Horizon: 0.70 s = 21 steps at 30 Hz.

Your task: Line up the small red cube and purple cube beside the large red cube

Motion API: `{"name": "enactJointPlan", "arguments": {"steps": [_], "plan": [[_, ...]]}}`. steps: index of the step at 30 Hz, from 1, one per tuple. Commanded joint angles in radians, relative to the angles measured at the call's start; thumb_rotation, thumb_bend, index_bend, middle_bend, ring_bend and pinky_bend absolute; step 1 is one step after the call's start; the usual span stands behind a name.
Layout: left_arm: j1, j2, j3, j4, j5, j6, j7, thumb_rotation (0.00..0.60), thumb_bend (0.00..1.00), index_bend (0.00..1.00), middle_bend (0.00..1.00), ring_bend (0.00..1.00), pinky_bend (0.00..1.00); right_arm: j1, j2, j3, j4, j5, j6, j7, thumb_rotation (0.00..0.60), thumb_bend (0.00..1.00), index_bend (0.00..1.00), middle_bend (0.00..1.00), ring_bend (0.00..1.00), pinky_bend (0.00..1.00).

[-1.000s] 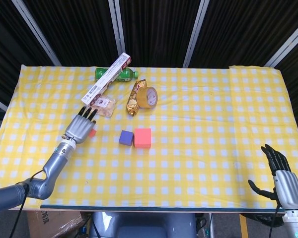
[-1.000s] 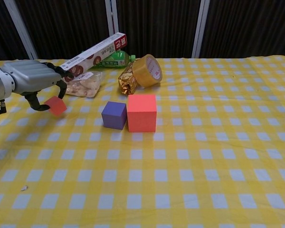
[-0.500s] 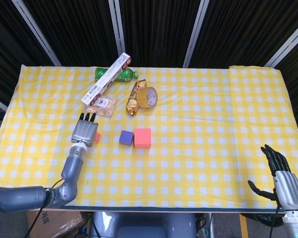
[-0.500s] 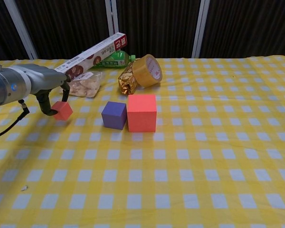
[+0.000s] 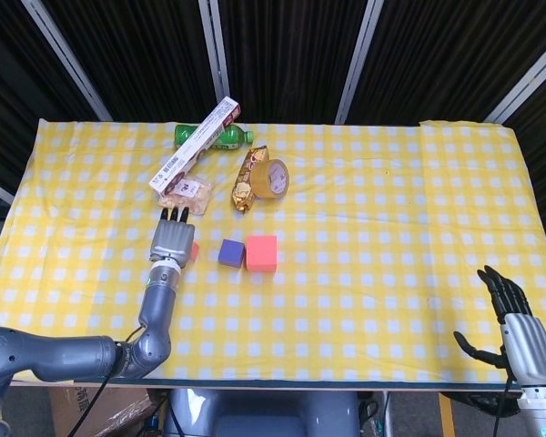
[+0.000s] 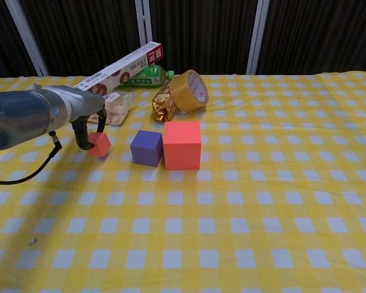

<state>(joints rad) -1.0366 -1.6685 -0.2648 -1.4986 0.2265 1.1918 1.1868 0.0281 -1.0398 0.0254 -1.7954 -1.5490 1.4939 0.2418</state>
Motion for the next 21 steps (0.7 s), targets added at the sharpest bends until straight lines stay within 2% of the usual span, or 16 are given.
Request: {"name": "enactJointPlan", "arguments": {"steps": [1,21], "plan": [[-0.008,-0.009,-0.001,0.021,0.000,-0.009,-0.005,0.600,0.42,0.44,0.00,0.00,0.00,0.000,0.000,0.000,0.000,-0.001,0.000,-0.001,0.600,0.31,0.00,0.00,0.00,0.00],[-0.040,-0.065,-0.007,0.075,0.004,-0.039,-0.042,0.600,0.42,0.42,0.00,0.00,0.00,0.002,0.004,0.000,-0.002,0.001,-0.004,0.011,0.600,0.31,0.00,0.00,0.00,0.00]]}}
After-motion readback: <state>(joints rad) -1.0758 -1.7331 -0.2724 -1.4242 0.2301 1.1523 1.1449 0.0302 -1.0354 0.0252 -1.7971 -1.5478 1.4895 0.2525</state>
